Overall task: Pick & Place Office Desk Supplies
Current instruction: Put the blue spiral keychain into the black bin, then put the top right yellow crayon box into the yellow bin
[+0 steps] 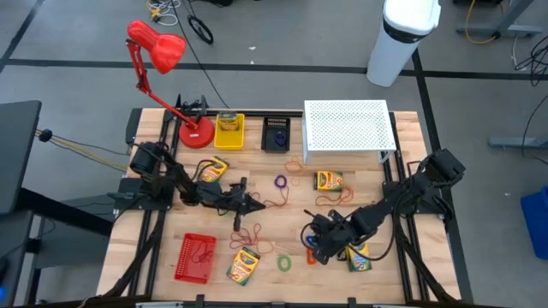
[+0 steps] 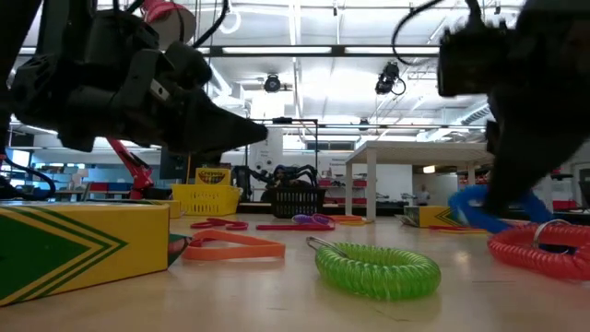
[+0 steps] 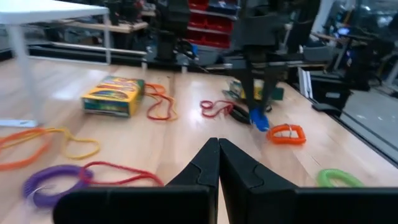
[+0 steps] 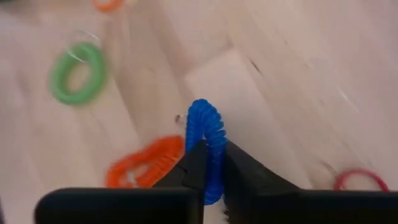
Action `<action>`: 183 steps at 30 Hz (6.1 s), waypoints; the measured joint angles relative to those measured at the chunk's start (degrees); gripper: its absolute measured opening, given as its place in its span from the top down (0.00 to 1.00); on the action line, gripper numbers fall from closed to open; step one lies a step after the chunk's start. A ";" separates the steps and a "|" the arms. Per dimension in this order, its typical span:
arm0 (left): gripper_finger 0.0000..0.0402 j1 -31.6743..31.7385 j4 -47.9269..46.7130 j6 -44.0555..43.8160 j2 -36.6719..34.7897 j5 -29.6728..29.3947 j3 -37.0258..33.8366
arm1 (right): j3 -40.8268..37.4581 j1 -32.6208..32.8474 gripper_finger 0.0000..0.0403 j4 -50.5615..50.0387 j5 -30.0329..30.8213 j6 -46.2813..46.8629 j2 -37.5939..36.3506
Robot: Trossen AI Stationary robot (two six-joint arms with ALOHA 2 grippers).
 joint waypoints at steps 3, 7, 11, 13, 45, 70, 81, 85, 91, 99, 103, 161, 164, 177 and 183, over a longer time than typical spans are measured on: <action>0.98 0.00 4.17 -0.97 -0.99 -1.24 -3.36 | 2.48 -0.24 0.89 -0.70 1.49 -3.34 0.00; 0.98 -0.02 4.64 -2.49 -3.48 -2.67 -6.86 | 7.01 -0.27 0.95 -3.47 6.07 -8.11 -0.01; 0.98 0.00 4.38 -1.99 -5.21 -2.93 -8.42 | 12.65 -0.72 0.95 -8.97 10.88 -11.34 -0.02; 0.98 0.00 4.36 -0.46 -5.30 -2.90 -8.54 | 15.12 -1.37 0.95 -11.73 13.02 -12.28 -0.04; 0.97 0.00 2.80 0.57 -5.30 -4.81 -8.12 | 43.64 -54.45 0.95 -15.14 -1.99 -60.51 15.89; 0.97 0.00 1.49 -1.39 -5.29 -3.43 -7.74 | 53.80 -58.97 0.88 -21.93 -8.26 -53.25 31.00; 0.97 0.00 0.90 -4.64 -5.28 0.17 -6.65 | 53.48 -58.95 0.74 -18.01 -6.77 -53.20 31.02; 0.97 -0.16 -2.09 -3.86 -5.28 0.36 -5.20 | 53.48 -58.95 0.71 -17.16 -6.61 -53.39 30.96; 0.97 -1.04 -3.06 -4.37 -5.28 0.19 -4.67 | 53.41 -55.56 0.84 -17.85 -0.04 -57.59 24.56; 0.97 -1.95 -2.40 -4.57 -6.69 -3.78 -7.37 | 36.60 -45.40 0.94 -9.42 6.00 -57.83 10.56; 0.97 -1.88 -2.30 -5.26 -9.12 -6.10 -9.89 | 22.53 -40.57 0.98 1.62 6.84 -54.40 2.74; 0.92 -1.84 -41.13 -19.29 -31.98 -19.17 -11.89 | -8.07 -30.03 0.84 -32.62 8.85 -8.88 -21.53; 0.92 -1.84 -39.85 -19.03 -30.97 -19.15 -11.90 | -9.56 -31.43 0.97 -32.72 9.93 -6.13 -21.51; 0.92 -1.85 -38.95 -19.49 -29.70 -18.69 -11.90 | -17.83 -31.60 0.97 -22.05 7.88 -2.37 -21.46; 0.92 -1.86 -38.80 -19.36 -29.72 -18.69 -11.90 | -18.05 -30.22 0.99 -11.27 0.01 -8.48 -21.55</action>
